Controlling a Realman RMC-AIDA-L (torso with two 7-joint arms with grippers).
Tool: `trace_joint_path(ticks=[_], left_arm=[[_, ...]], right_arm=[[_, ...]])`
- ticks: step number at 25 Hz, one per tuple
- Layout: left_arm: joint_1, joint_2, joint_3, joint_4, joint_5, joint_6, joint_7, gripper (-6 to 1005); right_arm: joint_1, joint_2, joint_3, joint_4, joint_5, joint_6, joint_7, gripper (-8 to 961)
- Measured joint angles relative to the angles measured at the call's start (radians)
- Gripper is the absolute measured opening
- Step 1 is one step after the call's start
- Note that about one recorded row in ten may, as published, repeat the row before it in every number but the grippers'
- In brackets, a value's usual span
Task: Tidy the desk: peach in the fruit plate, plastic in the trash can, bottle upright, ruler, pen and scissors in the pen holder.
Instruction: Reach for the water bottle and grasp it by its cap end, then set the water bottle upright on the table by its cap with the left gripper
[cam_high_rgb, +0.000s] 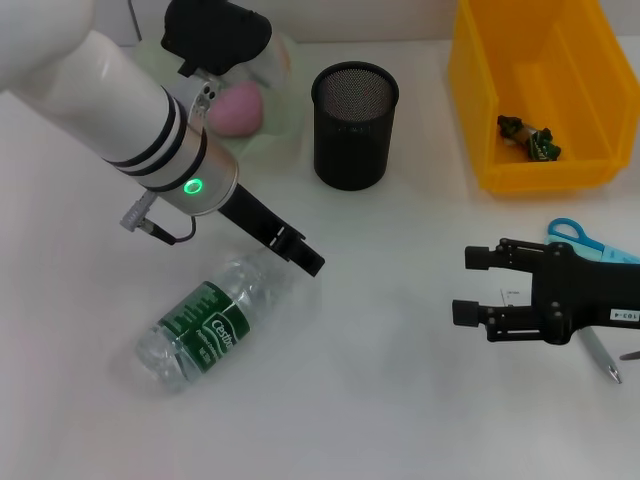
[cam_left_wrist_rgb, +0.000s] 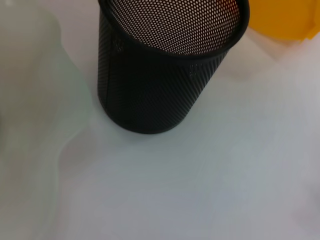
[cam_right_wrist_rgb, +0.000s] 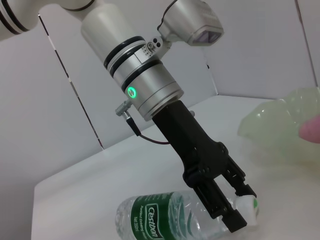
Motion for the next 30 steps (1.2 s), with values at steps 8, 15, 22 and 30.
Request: trace_joint_path(ticks=[8,15,22,30], left_arm=[[0.004,0.0,0.046,-0.005,0.0,-0.033,0.002,659],[0.021,0.0,0.055,0.019,-0.001,-0.05,0.021,488],[0.04,0.002,0.045,0.03,-0.027,-0.054,0.064,436],[0.163,0.009,-0.013,0.185,-0.197,-0.037,0.265,436]], right_arm=[[0.001,-0.001,0.007,0.0,0.0,0.019,0.0,848],[0.001,-0.002,0.009,0.0,0.0,0.023,0.0,848],[0.0,-0.002,0.011,0.0,0.0,0.03,-0.001,847],[-0.001,-0.001,0.011,0.0,0.007,0.031,-0.001,846]])
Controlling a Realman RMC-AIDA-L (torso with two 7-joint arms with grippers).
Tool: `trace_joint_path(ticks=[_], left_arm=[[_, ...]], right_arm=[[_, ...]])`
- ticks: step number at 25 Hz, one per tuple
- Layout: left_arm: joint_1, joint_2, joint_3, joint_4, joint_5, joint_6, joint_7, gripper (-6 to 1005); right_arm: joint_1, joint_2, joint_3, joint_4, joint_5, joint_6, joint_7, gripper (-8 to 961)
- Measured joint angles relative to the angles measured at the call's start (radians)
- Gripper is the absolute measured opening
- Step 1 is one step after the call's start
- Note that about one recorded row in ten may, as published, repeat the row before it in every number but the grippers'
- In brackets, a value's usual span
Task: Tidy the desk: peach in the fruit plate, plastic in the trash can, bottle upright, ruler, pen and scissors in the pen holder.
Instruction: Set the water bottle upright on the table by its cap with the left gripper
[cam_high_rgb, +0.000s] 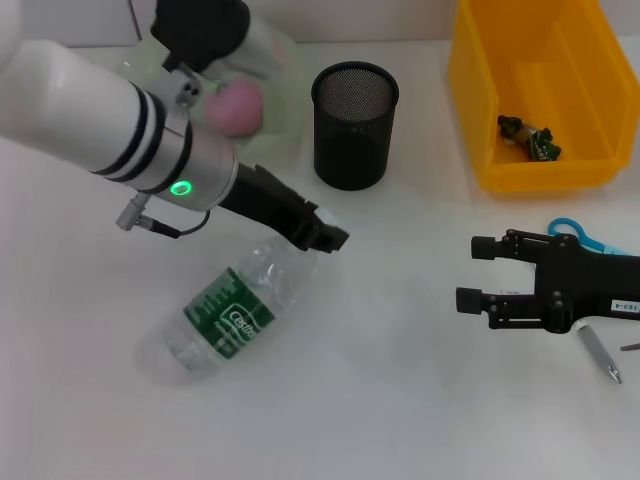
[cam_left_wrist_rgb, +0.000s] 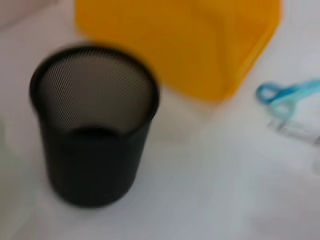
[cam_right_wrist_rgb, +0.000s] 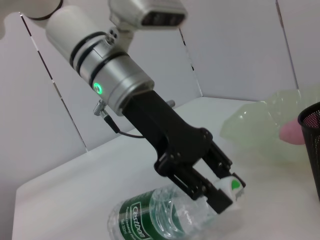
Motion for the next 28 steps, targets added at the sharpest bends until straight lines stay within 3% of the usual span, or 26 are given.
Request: trace_joint_path(ticks=[9,14,18,28], left_arm=[[0.105,0.001,-0.141,0.018,-0.24,0.016,0.212,435],[0.166,0.001,-0.192,0.007,-0.361,0.023,0.332,435],[0.212,0.003,-0.217,-0.026,-0.459,0.027,0.443,435],[0.255,0.004,-0.301,-0.167,-0.677,0.067,0.698,435]], right_arm=[[0.005,0.002,0.007,0.0,0.004,-0.004,0.007,845],[0.015,0.012,0.071,0.0,0.005,-0.046,0.013,845],[0.027,0.016,0.099,0.0,0.011,-0.054,0.026,845],[0.041,0.027,0.106,0.002,0.02,-0.059,0.069,844]])
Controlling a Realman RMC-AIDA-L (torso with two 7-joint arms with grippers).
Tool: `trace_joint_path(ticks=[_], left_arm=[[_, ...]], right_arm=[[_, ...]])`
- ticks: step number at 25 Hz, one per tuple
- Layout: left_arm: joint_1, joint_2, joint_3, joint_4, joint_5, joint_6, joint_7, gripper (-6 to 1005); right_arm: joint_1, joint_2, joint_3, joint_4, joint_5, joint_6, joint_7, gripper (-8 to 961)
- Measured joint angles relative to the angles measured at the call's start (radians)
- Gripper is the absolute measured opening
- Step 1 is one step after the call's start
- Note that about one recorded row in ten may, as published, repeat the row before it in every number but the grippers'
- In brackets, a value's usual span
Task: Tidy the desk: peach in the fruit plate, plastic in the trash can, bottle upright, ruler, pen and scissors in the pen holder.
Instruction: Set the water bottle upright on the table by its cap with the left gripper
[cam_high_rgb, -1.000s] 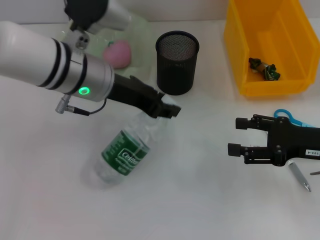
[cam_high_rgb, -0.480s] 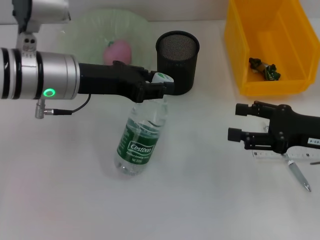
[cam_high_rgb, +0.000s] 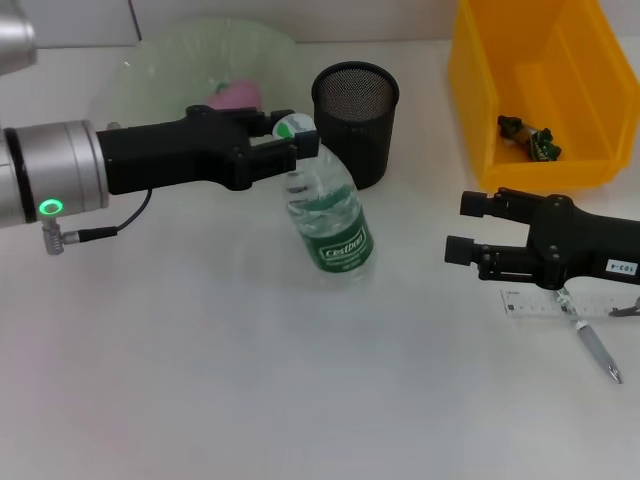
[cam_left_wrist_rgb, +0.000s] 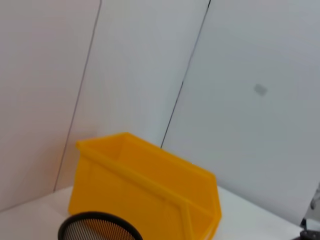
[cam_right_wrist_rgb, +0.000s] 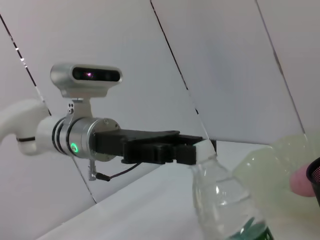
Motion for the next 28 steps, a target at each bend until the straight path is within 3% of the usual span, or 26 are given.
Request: trace_joint_path(ticks=[8,10,16,28], left_arm=[[-0.002,-0.002,-0.046,-0.154,-0.142,0.025,0.23,435],[0.0,-0.003,-0.051,-0.246,-0.247,0.026,0.412,436],[0.003,-0.001,-0.067,-0.382,-0.406,0.029,0.644,436],[0.014,-0.003,-0.124,-0.522,-0.501,0.065,0.869,436]], right_arm=[[0.001,0.01,0.0,0.002,0.011,0.0,0.008,843],[0.004,0.013,0.0,0.01,0.011,0.006,0.008,843],[0.012,0.014,0.0,0.026,0.011,0.009,0.004,842],[0.032,0.014,-0.001,0.069,0.011,0.028,-0.027,841]])
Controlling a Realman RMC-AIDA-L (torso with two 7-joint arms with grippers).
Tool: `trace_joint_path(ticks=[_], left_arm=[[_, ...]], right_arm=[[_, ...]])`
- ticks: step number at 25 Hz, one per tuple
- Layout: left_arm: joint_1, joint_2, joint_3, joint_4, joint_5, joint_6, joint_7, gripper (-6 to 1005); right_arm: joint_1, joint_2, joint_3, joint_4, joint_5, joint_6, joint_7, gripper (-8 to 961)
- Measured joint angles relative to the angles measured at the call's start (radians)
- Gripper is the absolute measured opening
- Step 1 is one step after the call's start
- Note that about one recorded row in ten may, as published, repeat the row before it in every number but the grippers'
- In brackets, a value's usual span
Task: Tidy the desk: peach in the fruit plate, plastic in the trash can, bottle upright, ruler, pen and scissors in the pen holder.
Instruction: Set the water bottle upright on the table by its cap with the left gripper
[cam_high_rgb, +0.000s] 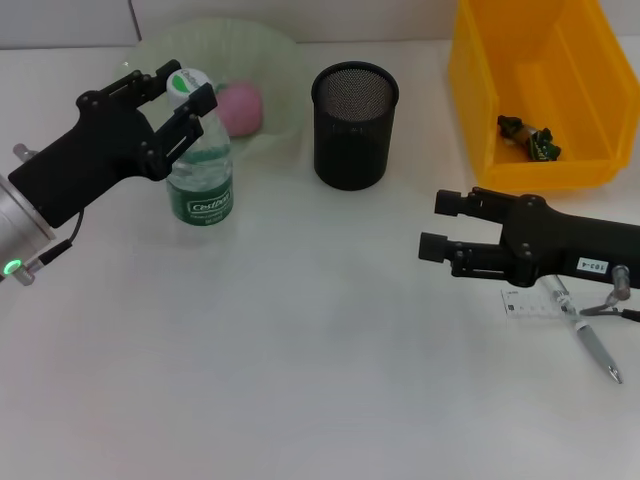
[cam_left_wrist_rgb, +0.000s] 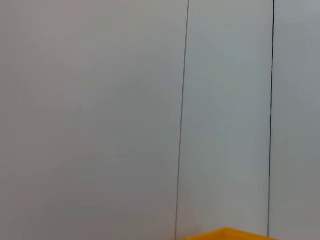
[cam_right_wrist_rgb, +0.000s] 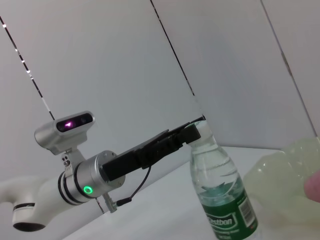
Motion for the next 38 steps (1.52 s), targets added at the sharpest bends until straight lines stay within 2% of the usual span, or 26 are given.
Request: trace_joint_path(ticks=[7,31,34,38], left_arm=[[0.002,-0.001,-0.014,-0.058,-0.046,0.032,0.059,436],[0.0,-0.007,-0.011,-0.108,-0.055,0.057,0.125,434],[-0.007,-0.011,-0.015,-0.172,-0.108,0.103,0.22,434],[-0.013,-0.011,-0.016,-0.201,-0.14,0.115,0.238,434]], right_arm=[[0.007,0.0,-0.008,0.006,0.0,0.015,-0.002,841],[0.03,0.0,-0.01,0.05,-0.001,0.033,-0.029,839],[0.03,0.0,-0.01,0.05,-0.001,0.034,-0.029,838],[0.029,0.0,-0.01,0.05,-0.001,0.034,-0.029,838]])
